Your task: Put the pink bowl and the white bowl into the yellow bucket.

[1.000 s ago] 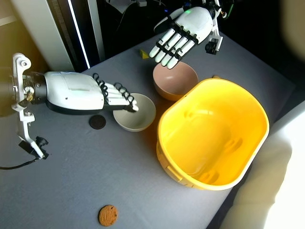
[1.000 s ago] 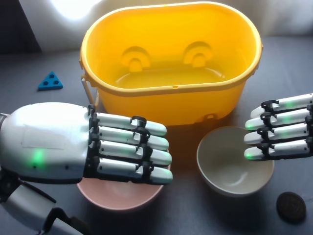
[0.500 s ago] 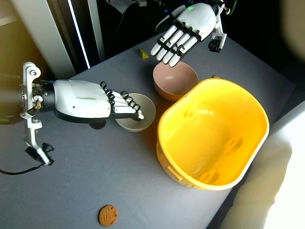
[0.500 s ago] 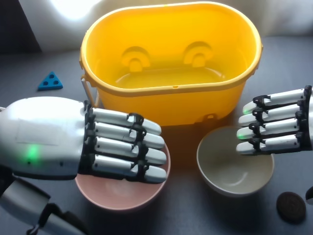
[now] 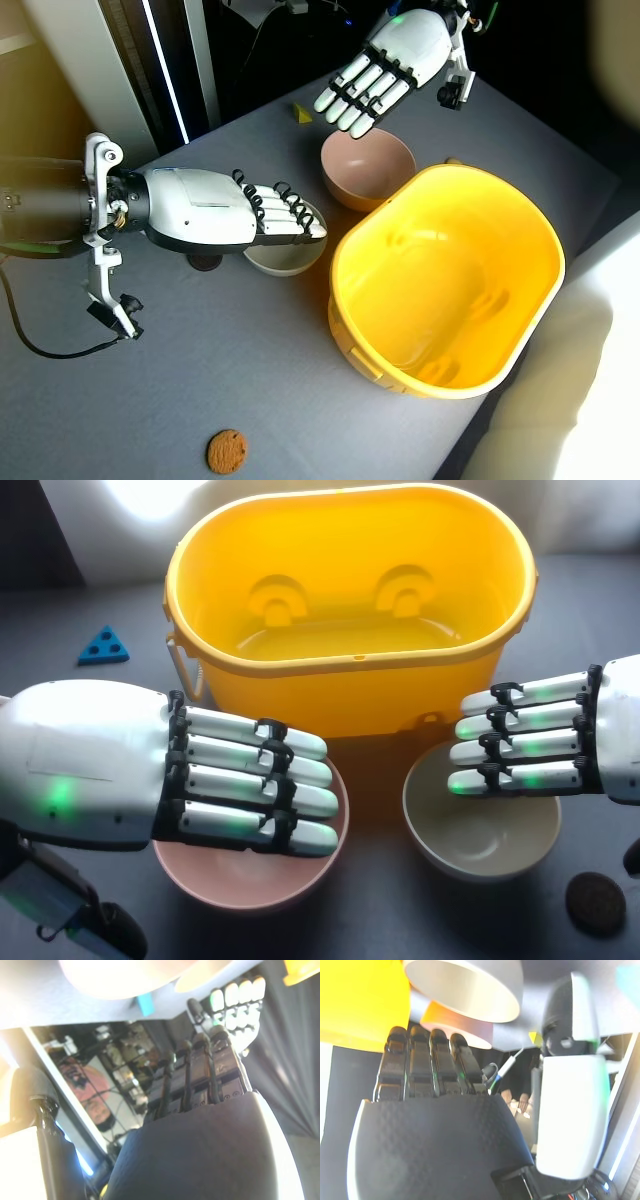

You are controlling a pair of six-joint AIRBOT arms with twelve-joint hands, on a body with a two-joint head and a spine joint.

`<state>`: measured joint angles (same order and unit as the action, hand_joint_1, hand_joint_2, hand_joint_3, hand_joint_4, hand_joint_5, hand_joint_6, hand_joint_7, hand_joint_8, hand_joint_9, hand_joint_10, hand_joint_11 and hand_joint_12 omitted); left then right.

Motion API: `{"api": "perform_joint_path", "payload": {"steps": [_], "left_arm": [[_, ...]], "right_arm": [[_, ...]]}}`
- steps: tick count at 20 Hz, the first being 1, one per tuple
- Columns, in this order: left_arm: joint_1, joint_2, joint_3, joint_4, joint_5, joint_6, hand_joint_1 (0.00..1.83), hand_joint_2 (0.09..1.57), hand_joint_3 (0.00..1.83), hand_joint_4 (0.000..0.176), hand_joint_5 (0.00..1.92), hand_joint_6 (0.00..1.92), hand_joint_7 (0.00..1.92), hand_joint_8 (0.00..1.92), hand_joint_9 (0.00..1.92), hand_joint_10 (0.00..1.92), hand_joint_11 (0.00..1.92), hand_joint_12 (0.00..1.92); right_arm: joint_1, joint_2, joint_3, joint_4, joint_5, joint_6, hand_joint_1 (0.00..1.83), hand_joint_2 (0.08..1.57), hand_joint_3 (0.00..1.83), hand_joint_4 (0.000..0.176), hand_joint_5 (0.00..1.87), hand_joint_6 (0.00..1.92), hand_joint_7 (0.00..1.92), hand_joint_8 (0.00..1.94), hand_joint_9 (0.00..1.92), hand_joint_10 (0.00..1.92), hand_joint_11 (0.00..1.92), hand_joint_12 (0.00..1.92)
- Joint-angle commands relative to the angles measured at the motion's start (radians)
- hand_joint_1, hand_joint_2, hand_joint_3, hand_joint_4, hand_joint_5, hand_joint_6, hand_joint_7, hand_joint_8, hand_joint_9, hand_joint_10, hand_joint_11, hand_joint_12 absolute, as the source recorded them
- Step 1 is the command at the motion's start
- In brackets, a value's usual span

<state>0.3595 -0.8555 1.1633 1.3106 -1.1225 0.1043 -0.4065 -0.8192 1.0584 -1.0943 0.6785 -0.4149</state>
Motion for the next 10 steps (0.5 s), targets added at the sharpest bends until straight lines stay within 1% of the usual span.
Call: {"api": "perform_joint_path", "payload": {"steps": [1,2,3,4,5,6,7,8,10], "left_arm": [[-0.019,0.01,0.002,-0.045,-0.081,-0.013,0.6,1.05,0.01,0.0,0.0,0.0,0.0,0.0,0.0,0.0,0.0,0.0],[-0.028,0.005,0.009,-0.04,-0.081,-0.024,0.65,1.05,0.01,0.0,0.0,0.0,0.0,0.0,0.0,0.0,0.0,0.0],[-0.032,0.001,0.013,-0.04,-0.08,-0.025,0.78,1.03,0.0,0.0,0.0,0.0,0.0,0.0,0.0,0.0,0.0,0.0],[-0.03,-0.003,0.017,-0.043,-0.076,-0.033,0.89,1.01,0.0,0.0,0.0,0.0,0.01,0.0,0.0,0.0,0.0,0.0],[-0.026,-0.007,0.02,-0.043,-0.069,-0.039,0.97,1.01,0.0,0.0,0.0,0.0,0.0,0.0,0.0,0.0,0.0,0.0],[-0.016,-0.011,0.022,-0.042,-0.06,-0.045,1.1,1.0,0.0,0.0,0.0,0.0,0.0,0.0,0.0,0.0,0.0,0.0],[-0.007,-0.015,0.025,-0.039,-0.055,-0.048,1.21,0.96,0.02,0.0,0.03,0.0,0.02,0.01,0.02,0.0,0.0,0.17],[0.001,-0.021,0.028,-0.034,-0.055,-0.047,1.2,0.95,0.02,0.0,0.05,0.0,0.04,0.01,0.03,0.0,0.0,0.37],[0.007,-0.034,0.037,-0.023,-0.05,-0.046,1.21,0.98,0.02,0.0,0.04,0.0,0.01,0.0,0.0,0.0,0.0,0.35]], "right_arm": [[0.007,0.01,0.0,0.046,0.062,0.001,0.9,0.87,0.0,0.0,0.0,0.0,0.0,0.0,0.0,0.0,0.0,0.0],[0.007,0.009,0.0,0.036,0.058,0.001,0.91,0.88,0.0,0.0,0.0,0.0,0.0,0.0,0.0,0.0,0.0,0.0],[0.006,0.01,0.0,0.031,0.057,0.001,0.94,0.88,0.0,0.0,0.0,0.0,0.0,0.0,0.0,0.0,0.0,0.0],[0.005,0.01,0.0,0.027,0.052,0.001,1.01,0.86,0.0,0.0,0.0,0.0,0.0,0.0,0.0,0.0,0.0,0.0],[0.005,0.01,0.0,0.024,0.049,0.001,1.01,0.87,0.0,0.0,0.0,0.0,0.0,0.0,0.0,0.0,0.0,0.0],[0.005,0.01,0.0,0.021,0.048,0.001,1.07,0.87,0.0,0.0,0.0,0.0,0.0,0.0,0.0,0.0,0.0,0.0],[0.005,0.01,0.0,0.019,0.047,0.001,1.11,0.88,0.0,0.0,0.0,0.0,0.0,0.0,0.0,0.0,0.0,0.0],[0.004,0.01,0.001,0.017,0.044,0.001,1.15,0.89,0.0,0.0,0.0,0.0,0.0,0.0,0.0,0.0,0.0,0.0],[0.003,0.006,0.002,0.013,0.044,0.001,1.19,0.9,0.01,0.0,0.0,0.0,0.0,0.0,0.0,0.0,0.0,0.0]]}}
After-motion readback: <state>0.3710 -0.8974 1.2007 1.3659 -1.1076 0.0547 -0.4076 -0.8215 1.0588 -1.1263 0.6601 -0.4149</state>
